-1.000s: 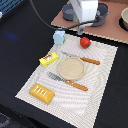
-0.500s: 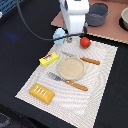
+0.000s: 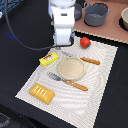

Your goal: Interact with the objects in diverse but meaningful ways.

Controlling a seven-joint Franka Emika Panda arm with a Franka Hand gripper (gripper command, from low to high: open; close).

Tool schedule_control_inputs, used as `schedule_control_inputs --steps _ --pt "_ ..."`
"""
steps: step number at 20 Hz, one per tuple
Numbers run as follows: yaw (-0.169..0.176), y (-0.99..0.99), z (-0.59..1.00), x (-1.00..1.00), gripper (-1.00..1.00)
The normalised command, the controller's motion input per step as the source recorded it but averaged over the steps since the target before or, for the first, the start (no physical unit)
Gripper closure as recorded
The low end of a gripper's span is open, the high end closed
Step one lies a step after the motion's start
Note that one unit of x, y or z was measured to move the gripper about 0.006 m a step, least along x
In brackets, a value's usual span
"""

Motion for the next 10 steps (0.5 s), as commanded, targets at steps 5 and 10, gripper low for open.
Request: schedule_control_inputs --steps 5,10 --pt "0.170 -0.20 0.04 0.04 -1.00" --pt "0.173 -0.11 0.03 0.05 -1.00"
